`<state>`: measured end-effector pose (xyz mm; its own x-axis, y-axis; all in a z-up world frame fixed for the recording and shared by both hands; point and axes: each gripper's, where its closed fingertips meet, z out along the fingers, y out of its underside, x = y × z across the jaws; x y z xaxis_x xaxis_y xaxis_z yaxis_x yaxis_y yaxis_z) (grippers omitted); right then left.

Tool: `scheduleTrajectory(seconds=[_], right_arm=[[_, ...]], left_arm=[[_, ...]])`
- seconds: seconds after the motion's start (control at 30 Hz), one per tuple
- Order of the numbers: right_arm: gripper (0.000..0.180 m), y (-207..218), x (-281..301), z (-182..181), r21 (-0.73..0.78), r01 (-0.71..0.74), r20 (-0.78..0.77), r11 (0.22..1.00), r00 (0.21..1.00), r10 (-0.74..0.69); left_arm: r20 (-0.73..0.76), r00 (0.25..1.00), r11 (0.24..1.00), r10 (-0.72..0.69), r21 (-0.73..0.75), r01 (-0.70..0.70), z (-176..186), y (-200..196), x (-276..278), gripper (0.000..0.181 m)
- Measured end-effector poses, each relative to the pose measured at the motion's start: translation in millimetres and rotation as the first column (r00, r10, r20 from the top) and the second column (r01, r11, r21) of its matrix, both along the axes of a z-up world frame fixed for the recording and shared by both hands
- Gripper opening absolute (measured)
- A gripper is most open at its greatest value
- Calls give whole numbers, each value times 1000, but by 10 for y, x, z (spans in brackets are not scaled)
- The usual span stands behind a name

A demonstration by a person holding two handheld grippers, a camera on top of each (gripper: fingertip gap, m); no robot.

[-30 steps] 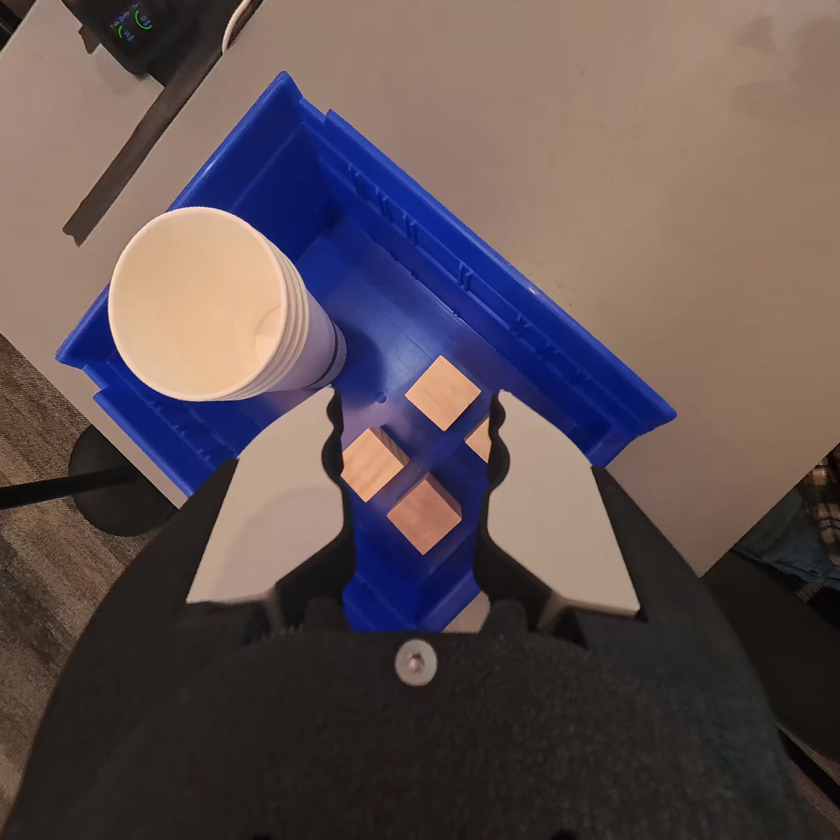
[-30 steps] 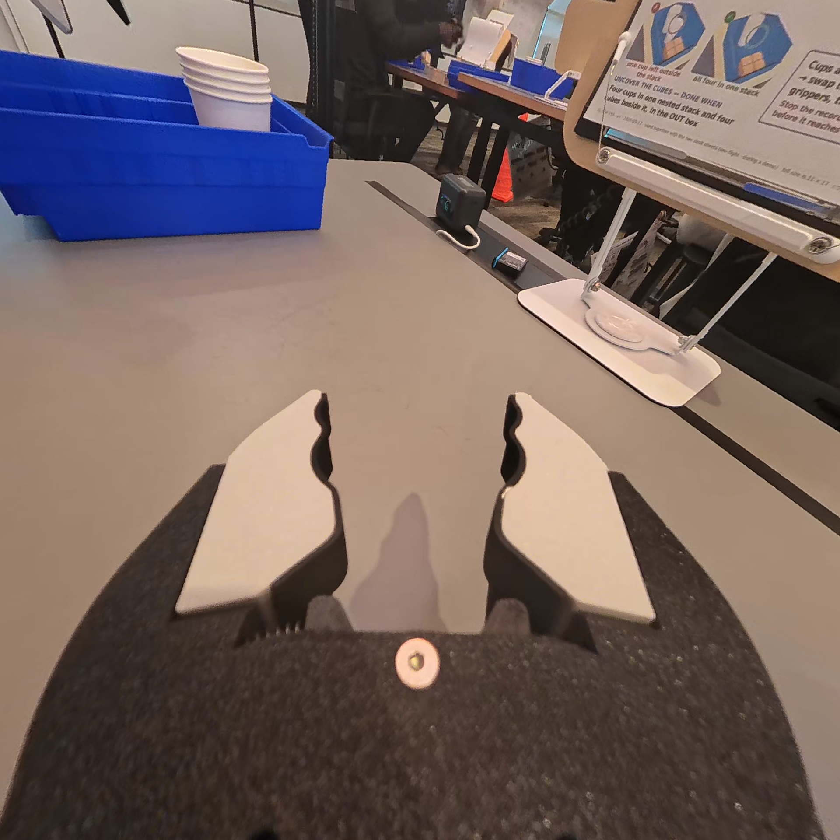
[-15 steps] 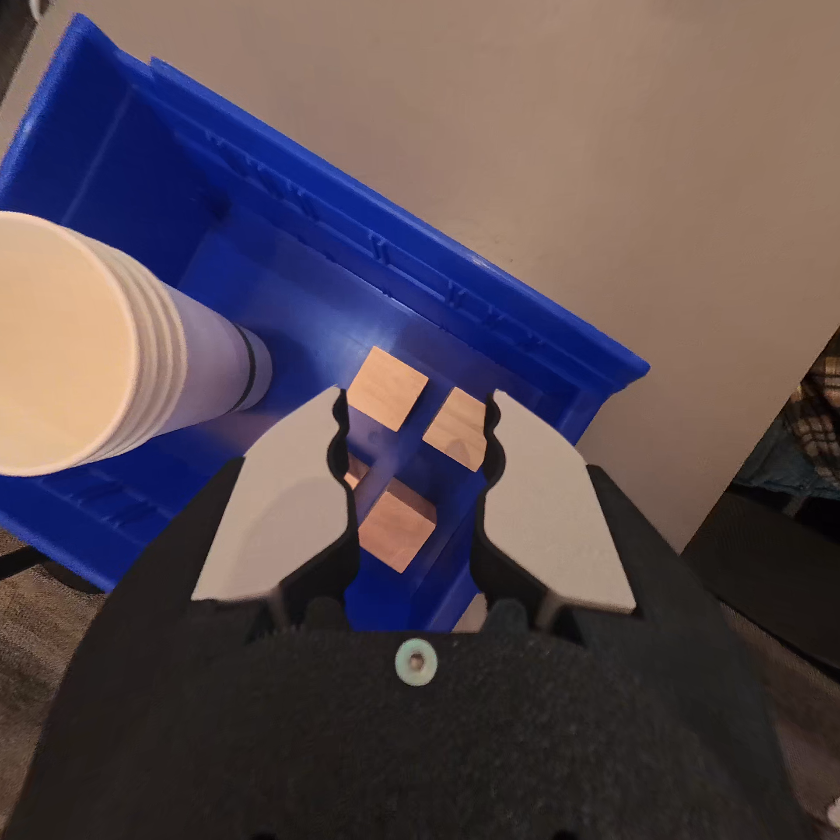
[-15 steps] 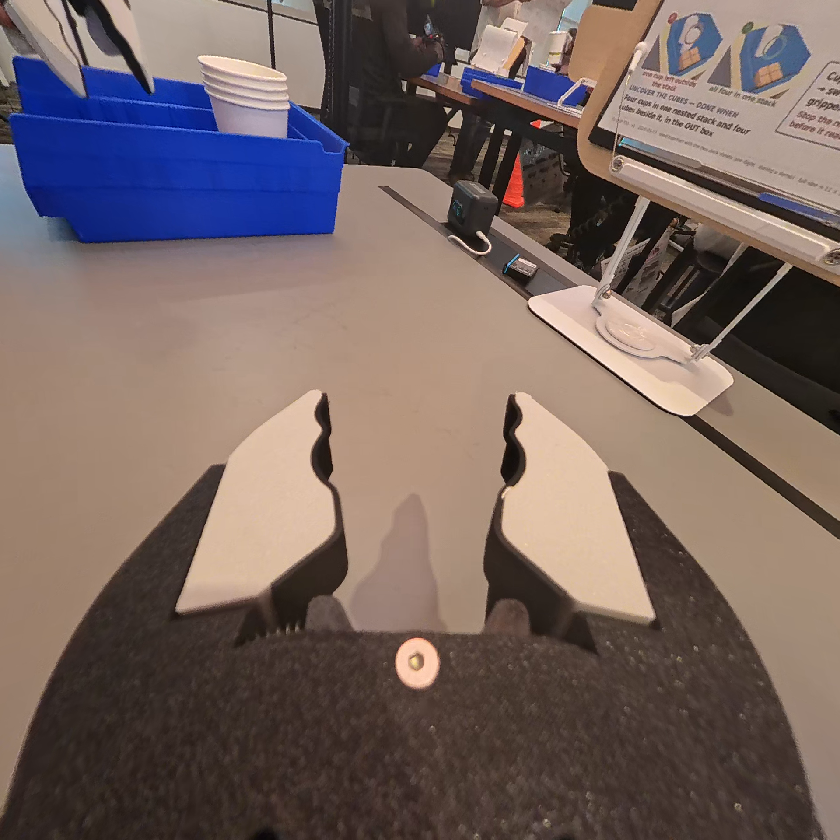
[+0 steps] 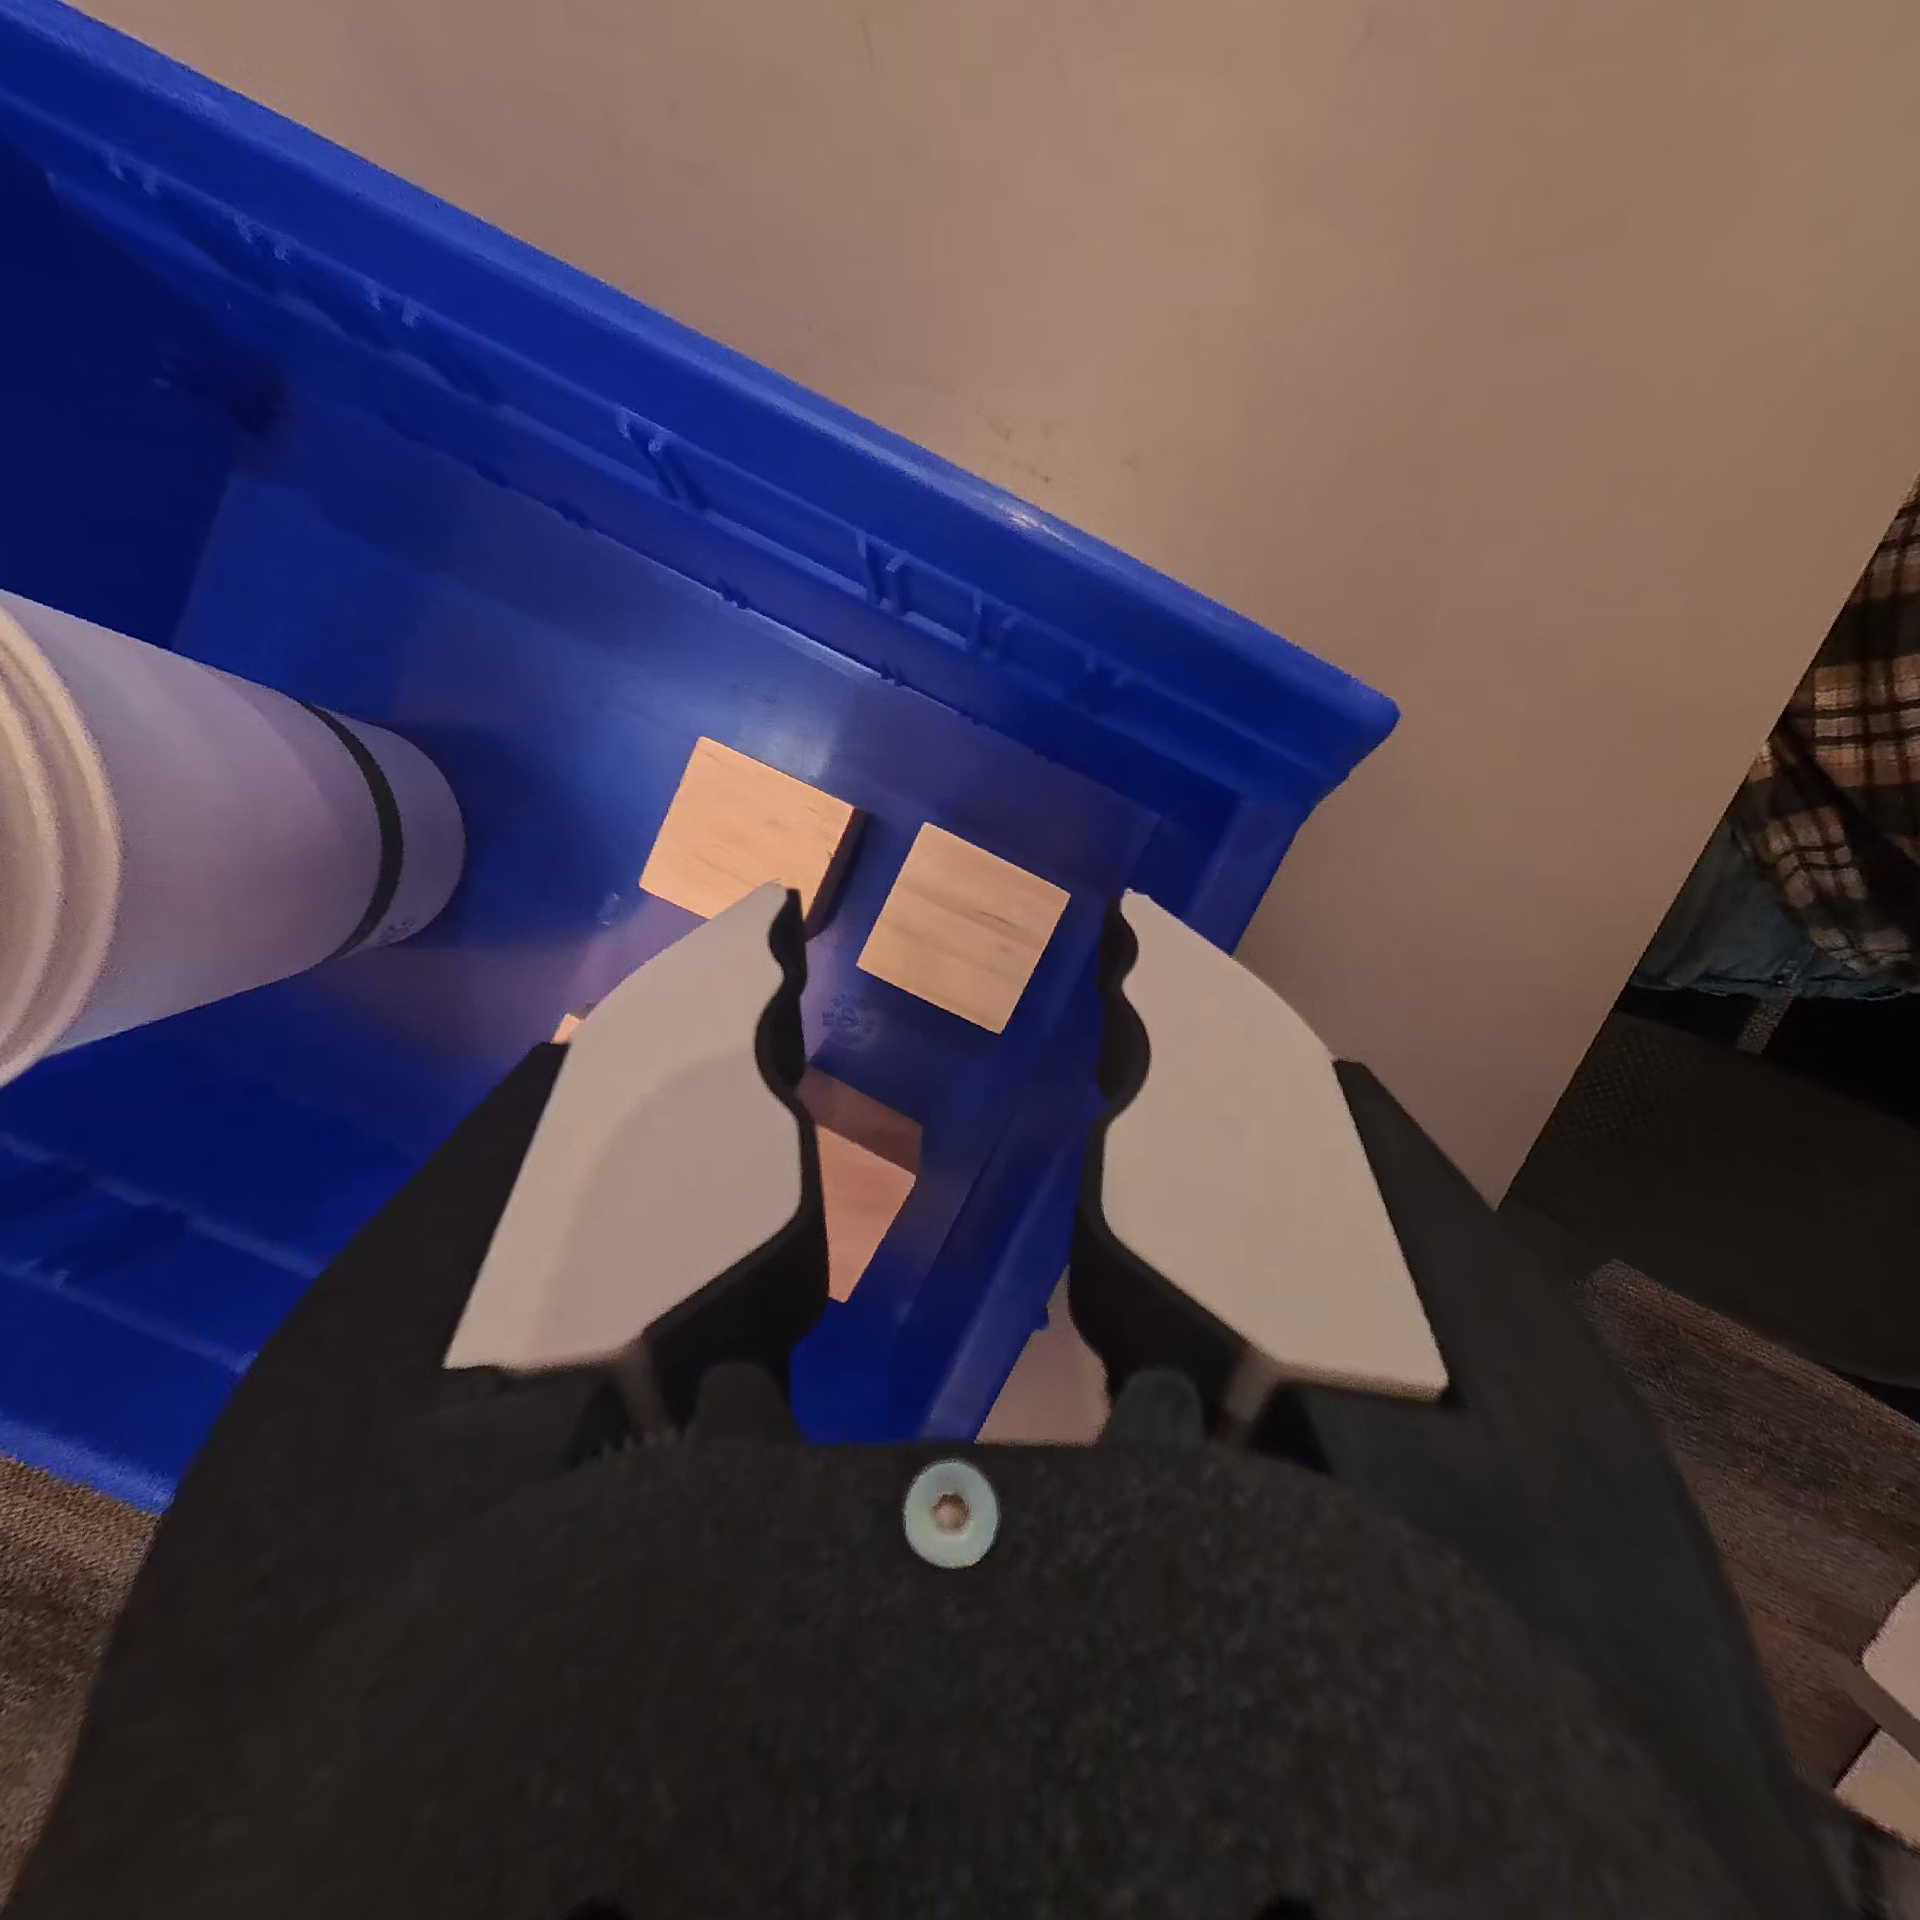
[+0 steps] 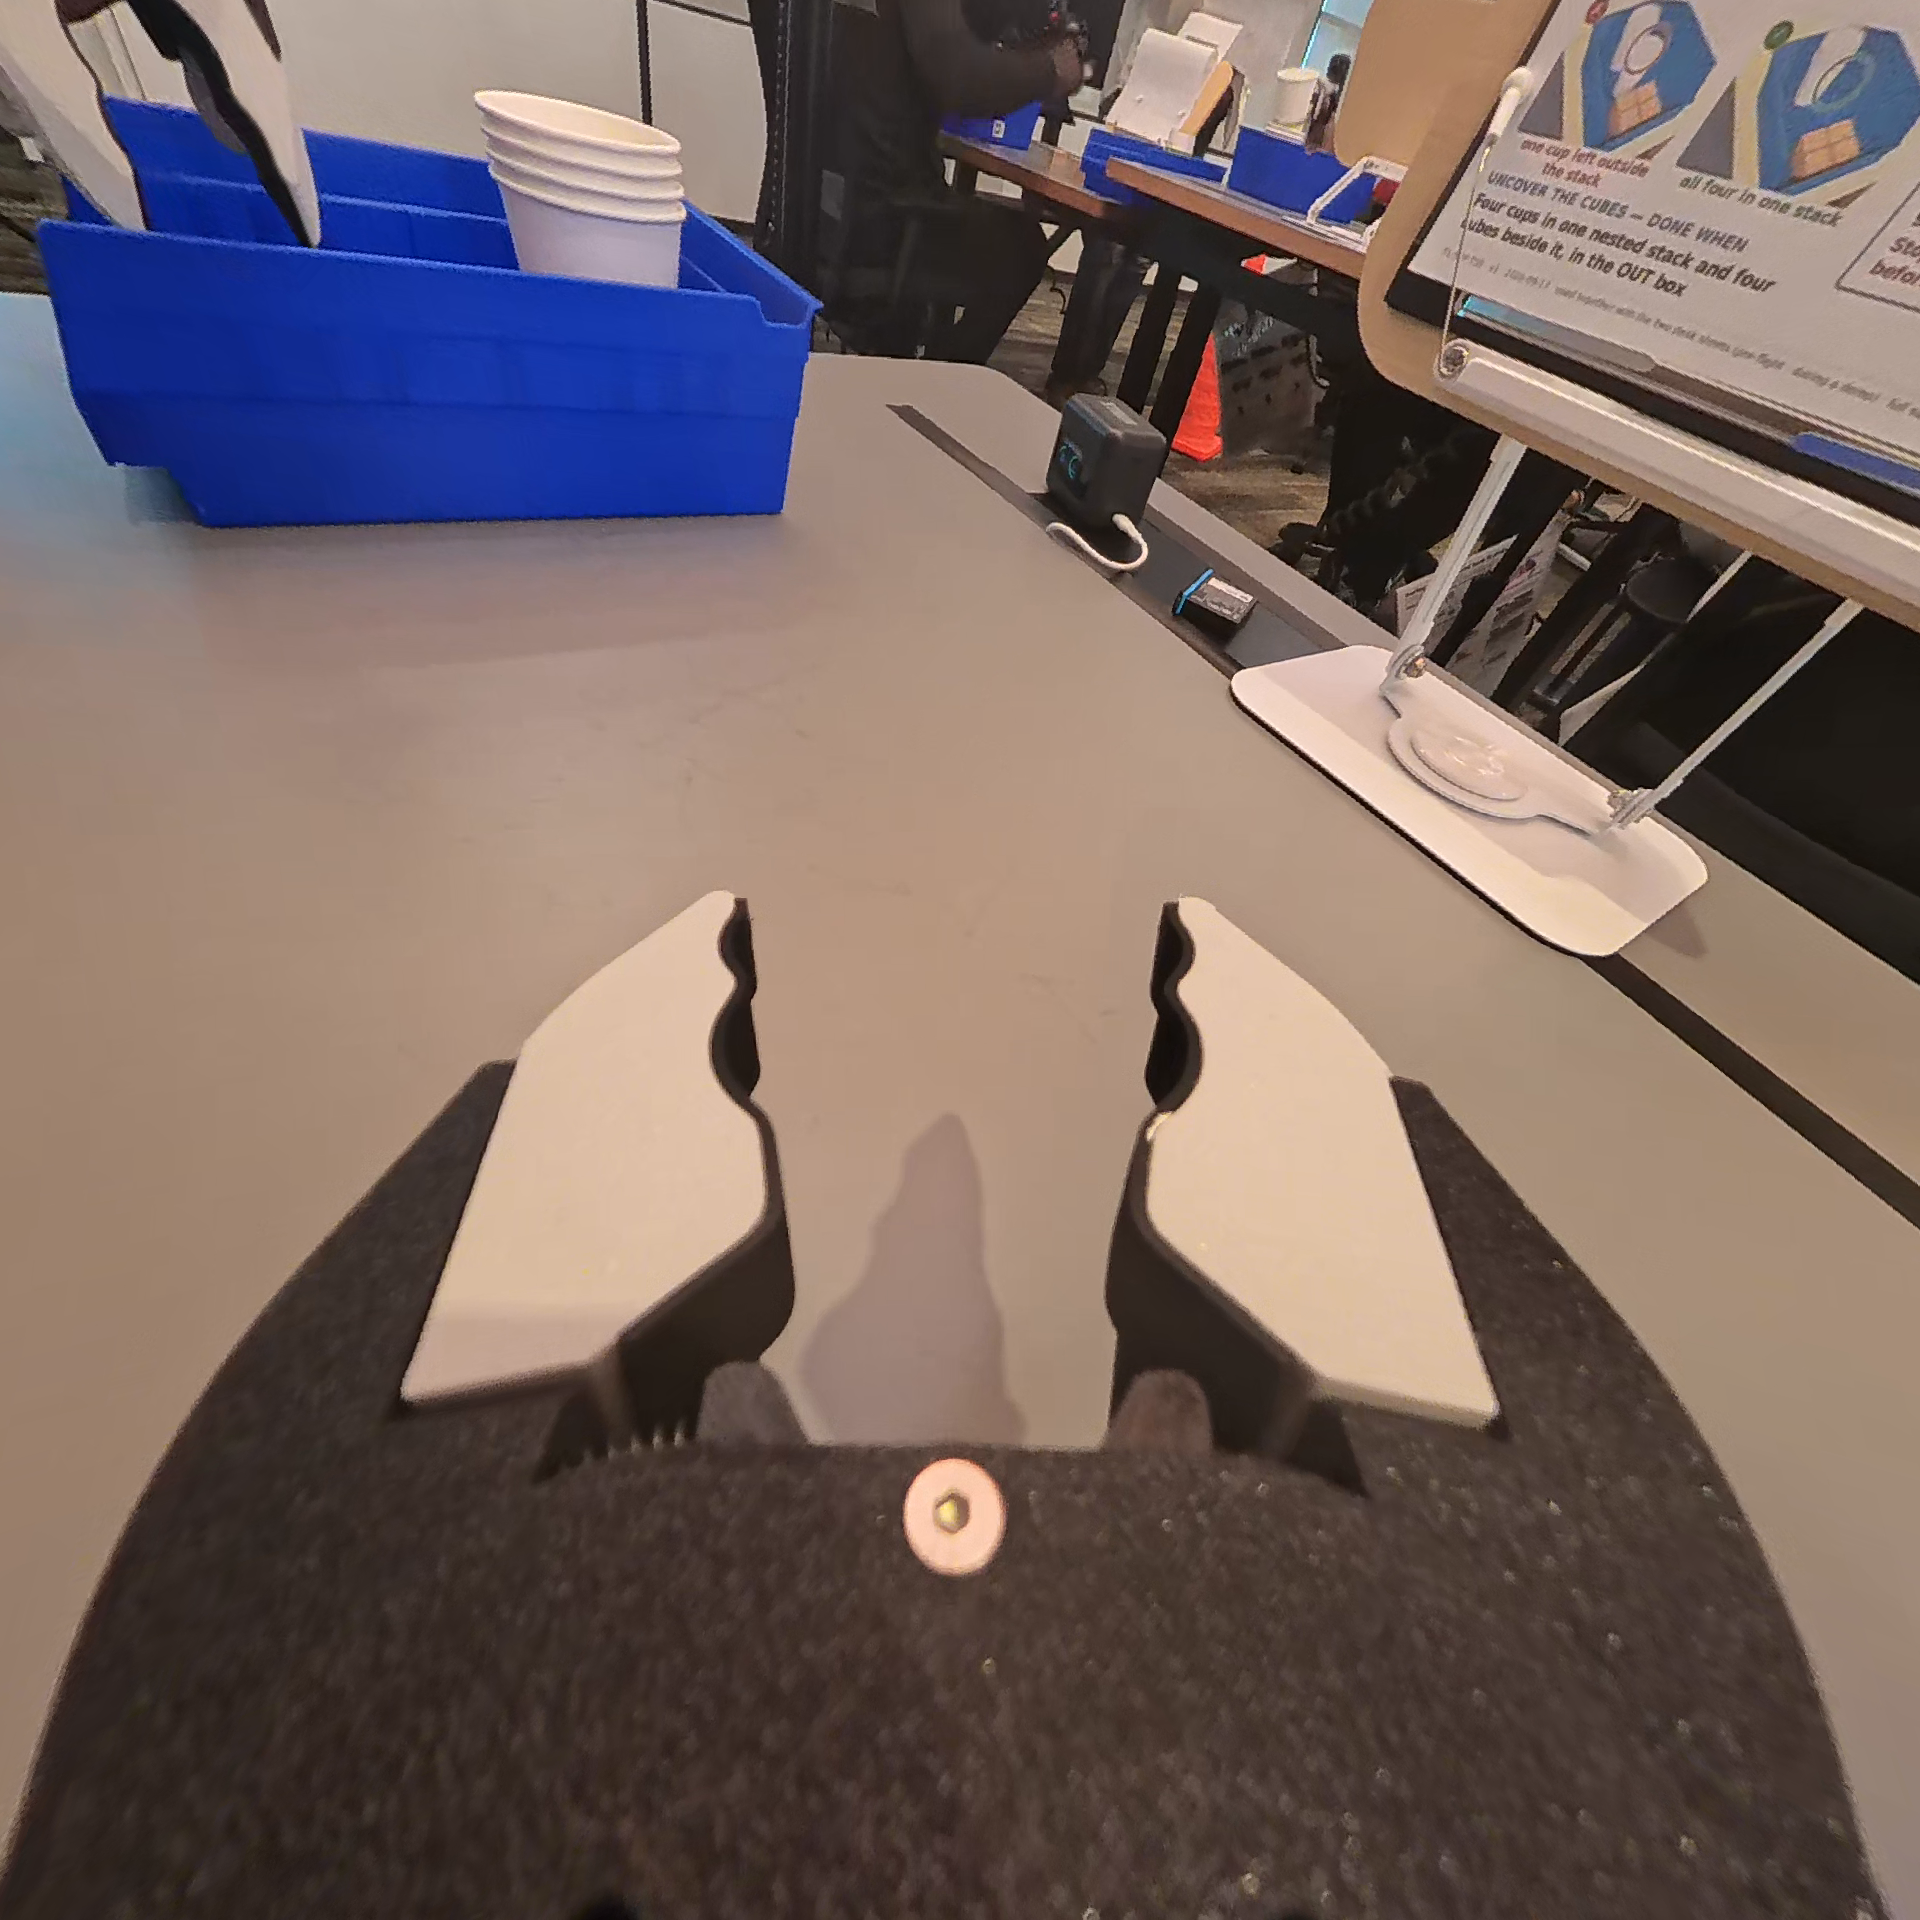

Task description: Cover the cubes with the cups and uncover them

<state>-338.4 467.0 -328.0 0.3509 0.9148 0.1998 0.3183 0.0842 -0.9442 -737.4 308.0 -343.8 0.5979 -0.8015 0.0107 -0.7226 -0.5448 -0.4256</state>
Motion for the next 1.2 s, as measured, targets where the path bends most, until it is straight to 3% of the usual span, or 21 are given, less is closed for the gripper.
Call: scheduleTrajectory(seconds=[0.03, 1.2], right_arm=[[73, -1, -2, -5, -2, -2, 1, 1000, 1000, 2], [74, -4, -22, -90, -20, -13, 26, 1000, 1000, 14]], left_arm=[[-1, 1000, 1000, -2, -4, 2, -11, -11, -2, 54], [-161, 981, 989, -110, -114, 92, -335, -81, -46, 48]])
